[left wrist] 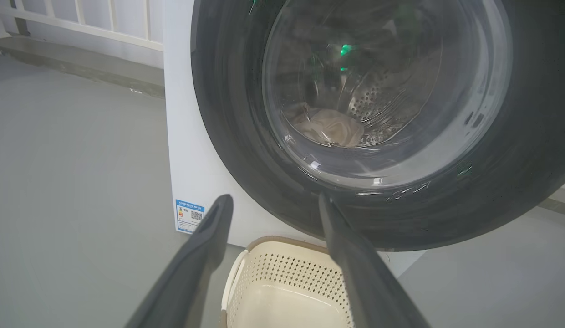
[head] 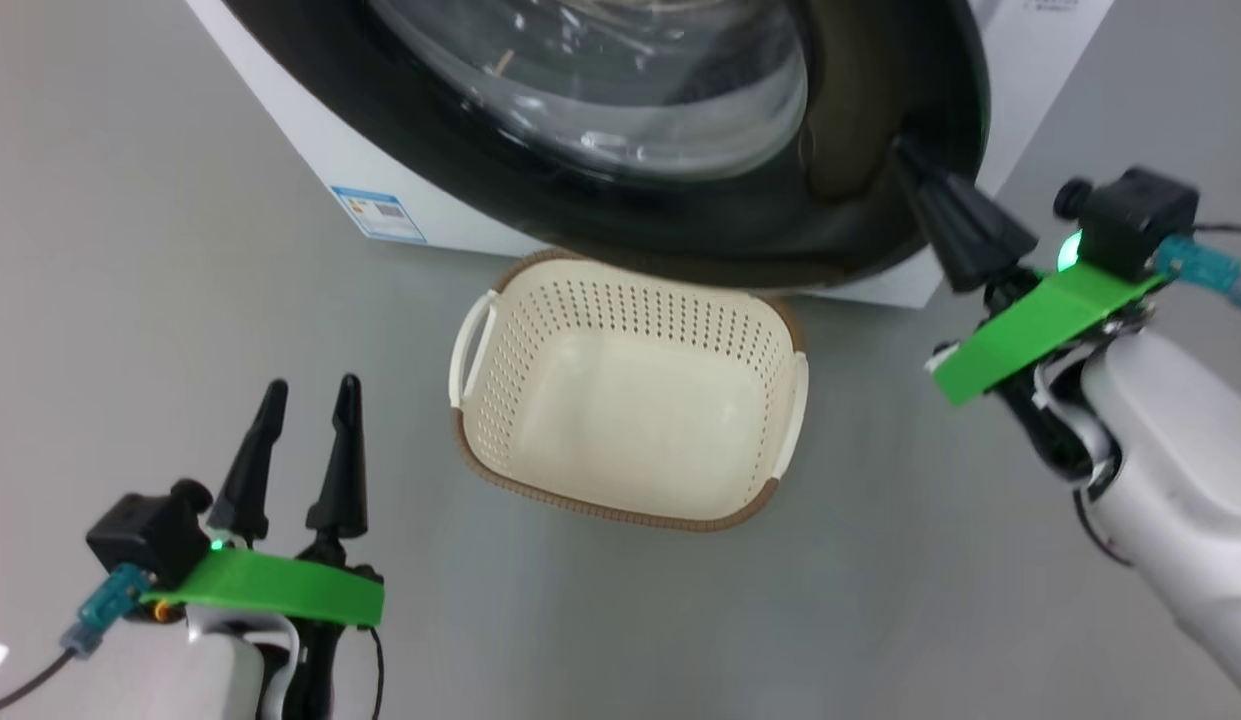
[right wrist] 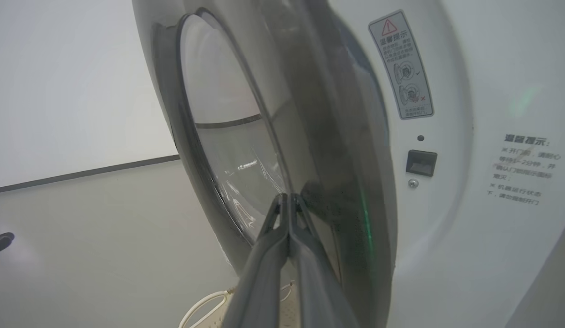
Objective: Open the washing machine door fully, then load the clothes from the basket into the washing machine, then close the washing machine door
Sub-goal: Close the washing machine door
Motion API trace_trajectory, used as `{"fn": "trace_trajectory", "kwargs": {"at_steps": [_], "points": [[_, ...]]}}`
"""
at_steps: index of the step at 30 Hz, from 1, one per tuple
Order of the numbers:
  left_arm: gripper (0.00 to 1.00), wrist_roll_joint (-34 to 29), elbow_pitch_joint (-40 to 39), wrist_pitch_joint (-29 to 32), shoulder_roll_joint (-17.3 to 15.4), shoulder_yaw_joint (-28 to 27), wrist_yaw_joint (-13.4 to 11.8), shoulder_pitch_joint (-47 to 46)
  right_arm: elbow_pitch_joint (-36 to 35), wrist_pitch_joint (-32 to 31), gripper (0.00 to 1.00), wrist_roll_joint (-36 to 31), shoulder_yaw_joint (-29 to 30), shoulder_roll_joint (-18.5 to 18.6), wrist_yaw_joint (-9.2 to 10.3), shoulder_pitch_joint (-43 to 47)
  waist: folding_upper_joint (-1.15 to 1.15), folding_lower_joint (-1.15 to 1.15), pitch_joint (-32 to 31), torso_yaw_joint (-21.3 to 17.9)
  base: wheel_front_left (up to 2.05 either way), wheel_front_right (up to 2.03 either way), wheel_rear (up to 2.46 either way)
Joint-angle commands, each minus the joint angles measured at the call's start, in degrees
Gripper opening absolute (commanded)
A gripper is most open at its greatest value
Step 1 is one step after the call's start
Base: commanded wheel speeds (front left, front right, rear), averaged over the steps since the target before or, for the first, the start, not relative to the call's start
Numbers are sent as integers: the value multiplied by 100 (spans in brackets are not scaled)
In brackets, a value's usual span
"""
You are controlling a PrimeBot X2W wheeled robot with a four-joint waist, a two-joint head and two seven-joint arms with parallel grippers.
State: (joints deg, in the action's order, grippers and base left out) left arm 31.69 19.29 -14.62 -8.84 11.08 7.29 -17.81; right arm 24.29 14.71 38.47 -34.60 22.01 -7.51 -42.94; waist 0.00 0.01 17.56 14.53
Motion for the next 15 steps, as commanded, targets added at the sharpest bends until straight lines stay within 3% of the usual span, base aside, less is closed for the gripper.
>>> {"fn": "trace_trajectory", "kwargs": {"at_steps": [1, 15], "points": [[100, 25, -188, -38, -180, -162, 19, -208, -33, 29, 0, 74, 79, 97, 2, -137, 0, -1, 309, -153, 0, 0, 0], [100, 138, -437, -38, -164, -41, 20, -729, 193, 29, 0, 75, 6, 423, 2, -1656, 0, -1, 1265, -25, 0, 0, 0]]}}
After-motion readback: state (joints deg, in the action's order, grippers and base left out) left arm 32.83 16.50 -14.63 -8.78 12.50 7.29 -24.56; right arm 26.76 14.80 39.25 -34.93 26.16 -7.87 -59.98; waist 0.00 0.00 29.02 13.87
